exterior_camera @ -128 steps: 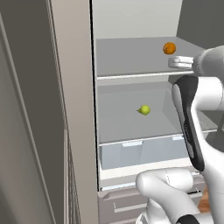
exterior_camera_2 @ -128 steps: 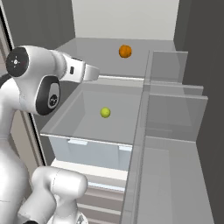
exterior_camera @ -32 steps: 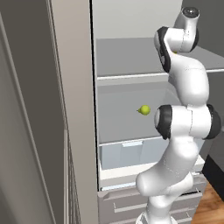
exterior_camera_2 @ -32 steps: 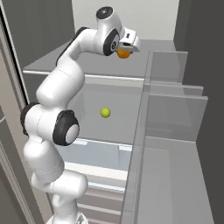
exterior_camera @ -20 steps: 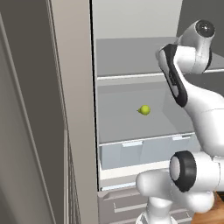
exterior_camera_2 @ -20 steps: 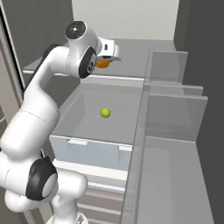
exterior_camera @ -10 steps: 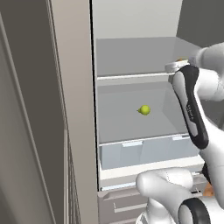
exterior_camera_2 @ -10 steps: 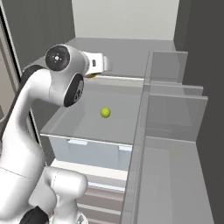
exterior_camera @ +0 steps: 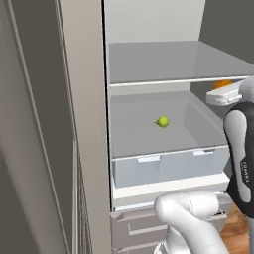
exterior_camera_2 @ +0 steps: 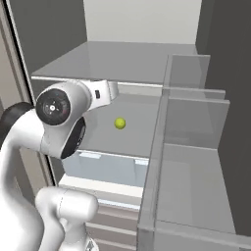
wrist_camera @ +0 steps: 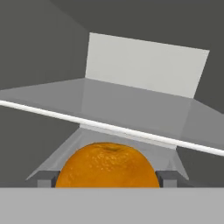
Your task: Retrieve the orange and pear from the fridge and place them into the bowl on the dining table.
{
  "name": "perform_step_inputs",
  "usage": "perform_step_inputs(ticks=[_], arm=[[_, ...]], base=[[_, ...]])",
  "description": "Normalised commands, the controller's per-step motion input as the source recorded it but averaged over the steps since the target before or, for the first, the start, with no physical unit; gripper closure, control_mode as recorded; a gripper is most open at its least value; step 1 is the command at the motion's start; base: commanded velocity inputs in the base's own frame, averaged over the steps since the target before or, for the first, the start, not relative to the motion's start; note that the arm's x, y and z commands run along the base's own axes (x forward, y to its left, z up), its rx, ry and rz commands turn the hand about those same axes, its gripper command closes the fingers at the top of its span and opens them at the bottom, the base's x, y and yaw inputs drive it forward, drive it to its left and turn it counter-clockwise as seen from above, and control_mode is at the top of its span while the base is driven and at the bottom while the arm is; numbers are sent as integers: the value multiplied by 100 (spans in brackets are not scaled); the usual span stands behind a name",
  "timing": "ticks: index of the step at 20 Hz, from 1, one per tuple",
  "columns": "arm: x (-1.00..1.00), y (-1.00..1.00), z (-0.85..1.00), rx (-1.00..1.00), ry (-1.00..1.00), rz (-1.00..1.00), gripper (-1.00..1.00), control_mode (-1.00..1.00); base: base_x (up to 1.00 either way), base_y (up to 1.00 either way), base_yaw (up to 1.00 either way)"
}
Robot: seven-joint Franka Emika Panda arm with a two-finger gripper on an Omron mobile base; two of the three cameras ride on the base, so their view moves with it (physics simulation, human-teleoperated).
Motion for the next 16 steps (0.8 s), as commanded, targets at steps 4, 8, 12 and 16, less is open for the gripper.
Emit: perform_step_inputs(ticks=[4, 8, 12, 16], arm=[[0, 0, 0, 0, 0, 0, 100, 100], [0, 0, 0, 0, 0, 0, 100, 100], [0, 0, 0, 0, 0, 0, 100, 100], [0, 0, 0, 0, 0, 0, 100, 100]], base=[[-100, 3, 8], [-100, 0, 9], [-100, 0, 8], [-100, 0, 6]])
